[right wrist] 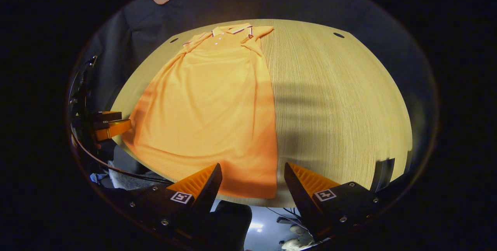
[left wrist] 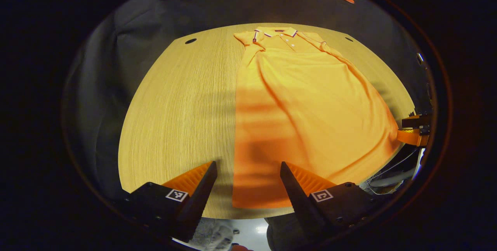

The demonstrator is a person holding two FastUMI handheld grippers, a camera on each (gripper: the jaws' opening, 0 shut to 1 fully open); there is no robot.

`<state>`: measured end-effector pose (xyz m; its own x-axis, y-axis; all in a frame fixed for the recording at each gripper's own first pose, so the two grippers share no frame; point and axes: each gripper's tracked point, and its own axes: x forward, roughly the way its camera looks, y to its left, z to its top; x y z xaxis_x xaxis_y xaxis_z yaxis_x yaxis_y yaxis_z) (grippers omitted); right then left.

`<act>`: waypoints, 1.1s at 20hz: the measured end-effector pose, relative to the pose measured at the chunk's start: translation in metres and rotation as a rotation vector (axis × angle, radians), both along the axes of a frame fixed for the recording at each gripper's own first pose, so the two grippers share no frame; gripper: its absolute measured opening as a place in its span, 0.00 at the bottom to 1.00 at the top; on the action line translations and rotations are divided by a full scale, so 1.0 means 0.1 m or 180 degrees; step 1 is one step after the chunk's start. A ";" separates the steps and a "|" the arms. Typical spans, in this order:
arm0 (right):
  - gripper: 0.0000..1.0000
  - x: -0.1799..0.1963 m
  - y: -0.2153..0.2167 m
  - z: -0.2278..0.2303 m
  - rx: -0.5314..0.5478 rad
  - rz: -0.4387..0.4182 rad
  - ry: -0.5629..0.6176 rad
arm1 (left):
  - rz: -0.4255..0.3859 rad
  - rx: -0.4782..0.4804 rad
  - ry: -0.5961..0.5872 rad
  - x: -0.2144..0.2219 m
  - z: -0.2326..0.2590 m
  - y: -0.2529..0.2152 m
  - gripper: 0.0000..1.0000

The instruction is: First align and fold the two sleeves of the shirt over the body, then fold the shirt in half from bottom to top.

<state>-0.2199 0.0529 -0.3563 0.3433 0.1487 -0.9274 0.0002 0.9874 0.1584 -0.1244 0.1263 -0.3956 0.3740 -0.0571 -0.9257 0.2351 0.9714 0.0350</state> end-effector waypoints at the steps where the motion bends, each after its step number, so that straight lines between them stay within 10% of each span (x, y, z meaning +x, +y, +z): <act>1: 0.98 -0.01 0.01 -0.03 -0.0032 0.0015 0.0032 | -0.0012 0.0009 0.0040 0.00 -0.04 -0.01 0.99; 10: 0.84 -0.03 0.09 -0.15 -0.0269 0.0407 0.0147 | -0.0100 -0.0194 0.0140 -0.04 -0.14 -0.13 0.95; 12: 0.76 0.02 0.16 -0.15 -0.0255 0.0396 0.0140 | -0.0096 -0.0200 0.0132 -0.02 -0.18 -0.16 0.92; 13: 0.55 0.03 0.19 -0.15 -0.0243 0.0387 0.0131 | -0.0113 -0.0219 0.0102 -0.04 -0.14 -0.17 0.92; 16: 0.31 0.05 0.28 -0.13 -0.0213 0.0500 0.0053 | -0.0081 -0.0265 0.0058 -0.03 -0.13 -0.26 0.66; 19: 0.16 0.03 0.35 -0.14 0.0023 0.0327 0.0082 | -0.0088 -0.0235 0.0081 -0.08 -0.14 -0.37 0.05; 22: 0.04 0.04 0.37 -0.16 0.0398 -0.0166 0.0151 | -0.0002 -0.0409 0.0207 -0.07 -0.33 -0.53 0.03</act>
<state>-0.2155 0.0898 -0.3720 0.3099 0.2472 -0.9181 0.0616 0.9584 0.2789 -0.1317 0.0736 -0.4286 0.3135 -0.1769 -0.9330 0.2333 0.9667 -0.1049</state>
